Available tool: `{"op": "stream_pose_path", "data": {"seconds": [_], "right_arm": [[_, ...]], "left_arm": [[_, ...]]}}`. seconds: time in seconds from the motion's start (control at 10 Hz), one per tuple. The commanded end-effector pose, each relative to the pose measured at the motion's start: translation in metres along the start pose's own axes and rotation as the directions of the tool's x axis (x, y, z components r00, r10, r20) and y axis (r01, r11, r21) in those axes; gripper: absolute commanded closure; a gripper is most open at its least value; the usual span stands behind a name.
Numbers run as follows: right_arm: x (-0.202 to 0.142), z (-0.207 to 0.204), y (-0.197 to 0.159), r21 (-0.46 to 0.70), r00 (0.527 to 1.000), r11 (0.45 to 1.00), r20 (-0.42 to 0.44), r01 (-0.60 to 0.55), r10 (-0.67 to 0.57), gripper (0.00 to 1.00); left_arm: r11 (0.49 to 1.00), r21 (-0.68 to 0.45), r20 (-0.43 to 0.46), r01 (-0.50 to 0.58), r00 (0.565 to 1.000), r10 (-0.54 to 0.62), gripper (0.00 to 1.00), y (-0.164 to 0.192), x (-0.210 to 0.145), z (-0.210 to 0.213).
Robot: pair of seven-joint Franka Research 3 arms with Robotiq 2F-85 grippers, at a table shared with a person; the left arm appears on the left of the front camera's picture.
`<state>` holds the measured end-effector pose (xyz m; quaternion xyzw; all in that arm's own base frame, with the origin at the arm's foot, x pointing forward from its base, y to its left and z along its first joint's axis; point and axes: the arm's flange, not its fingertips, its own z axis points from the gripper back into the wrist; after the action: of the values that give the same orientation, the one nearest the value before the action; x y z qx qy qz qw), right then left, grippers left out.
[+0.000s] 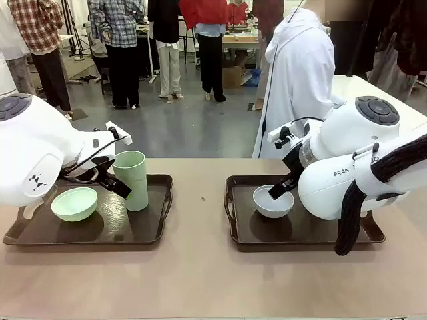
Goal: Set up a tray with a mat and arrange the tableware.
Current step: Pick up the Picnic Bowl and Reusable plastic cup from the Handle tray in front of the human's position and hold them in the air.
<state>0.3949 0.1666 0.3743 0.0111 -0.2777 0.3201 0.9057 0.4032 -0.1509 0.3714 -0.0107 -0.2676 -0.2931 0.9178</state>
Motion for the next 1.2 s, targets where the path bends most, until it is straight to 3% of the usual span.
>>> {"op": "stream_pose_path", "data": {"seconds": [0.0, 1.1], "right_arm": [[0.0000, -0.0001, 0.0000, 0.000, 1.000, 1.000, 0.000, 0.000, 0.000, 0.00], [0.0000, -0.0001, 0.0000, 0.000, 1.000, 1.000, 0.000, 0.000, 0.000, 0.00]], "left_arm": [[1.000, 0.000, 0.000, 0.000, 1.000, 0.000, 0.00, -0.0001, 0.0000, 0.0000], [1.000, 0.000, 0.000, 0.000, 1.000, 0.000, 0.00, -0.0001, 0.0000, 0.0000]]}}
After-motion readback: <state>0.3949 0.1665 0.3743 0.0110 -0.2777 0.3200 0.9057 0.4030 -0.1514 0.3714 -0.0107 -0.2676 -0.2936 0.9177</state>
